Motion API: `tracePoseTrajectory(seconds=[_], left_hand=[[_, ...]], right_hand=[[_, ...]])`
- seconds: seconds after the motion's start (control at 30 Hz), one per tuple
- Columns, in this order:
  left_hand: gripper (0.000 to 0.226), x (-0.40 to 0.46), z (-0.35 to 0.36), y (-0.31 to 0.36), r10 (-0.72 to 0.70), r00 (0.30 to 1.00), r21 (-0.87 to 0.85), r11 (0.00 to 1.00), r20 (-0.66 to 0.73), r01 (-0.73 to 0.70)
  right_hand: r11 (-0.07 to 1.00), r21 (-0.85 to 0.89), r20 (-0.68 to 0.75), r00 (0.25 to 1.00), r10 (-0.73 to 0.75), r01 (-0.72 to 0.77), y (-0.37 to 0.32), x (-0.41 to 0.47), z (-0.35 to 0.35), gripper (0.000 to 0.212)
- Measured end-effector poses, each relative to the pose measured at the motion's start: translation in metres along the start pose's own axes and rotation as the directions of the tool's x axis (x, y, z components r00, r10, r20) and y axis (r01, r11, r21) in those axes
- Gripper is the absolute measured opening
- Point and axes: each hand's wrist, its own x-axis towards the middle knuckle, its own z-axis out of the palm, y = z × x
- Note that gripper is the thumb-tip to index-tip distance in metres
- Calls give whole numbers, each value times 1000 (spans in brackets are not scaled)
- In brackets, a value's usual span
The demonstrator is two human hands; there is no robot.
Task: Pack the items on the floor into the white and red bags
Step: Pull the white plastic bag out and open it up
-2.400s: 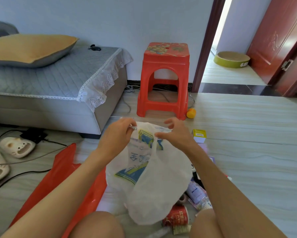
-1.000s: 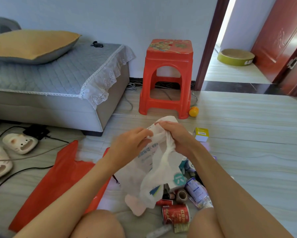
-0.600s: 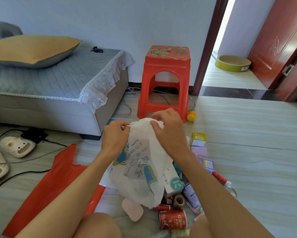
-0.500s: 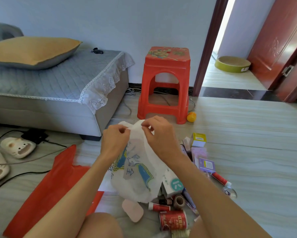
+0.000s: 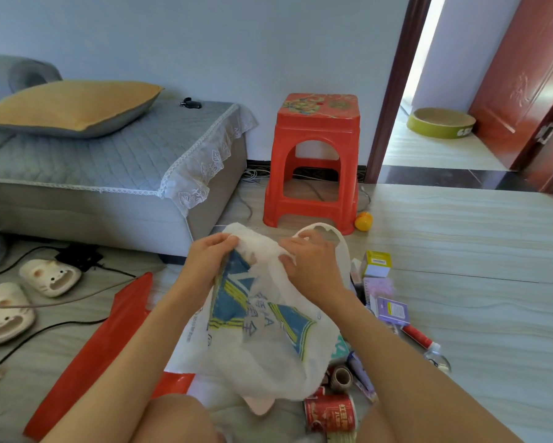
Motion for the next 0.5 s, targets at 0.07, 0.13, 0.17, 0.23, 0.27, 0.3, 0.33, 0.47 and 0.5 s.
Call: tracePoseTrajectory(seconds=[0.07,0.13,0.17,0.23,0.27,0.3,0.33,0.47,0.5], left_hand=[[17,3,-6,-6,108,992,205,974,-70,-92],[12,6,-11,-11,219,974,450,876,-50,-174],[13,7,-13,-13,249,968,546,816,-31,-193],[14,10,-14,-12,311,950,663,712,-6,-230],[16,10,-12,-11,366,930,689,671,12,-273],[20,9,-9,-8,437,898,695,630,50,-346],[26,6,-5,-5,514,849,686,573,125,-448],[58,-6,29,1,501,601,560,250,623,-789],[59,-7,37,-1,459,583,540,238,670,-808]], right_hand=[[994,81,0,997,77,-77,1,2,-5,29],[937,280,118,976,181,-207,4,4,-12,25],[874,391,171,956,238,-288,6,4,-16,26],[744,532,184,913,365,-405,10,3,-22,33],[709,561,161,896,414,-429,13,3,-24,34],[698,568,132,885,446,-436,16,2,-27,32],[700,566,112,881,459,-436,18,2,-29,27],[621,662,173,892,418,-420,18,-2,-41,10],[583,699,200,895,398,-415,18,-3,-45,8]])
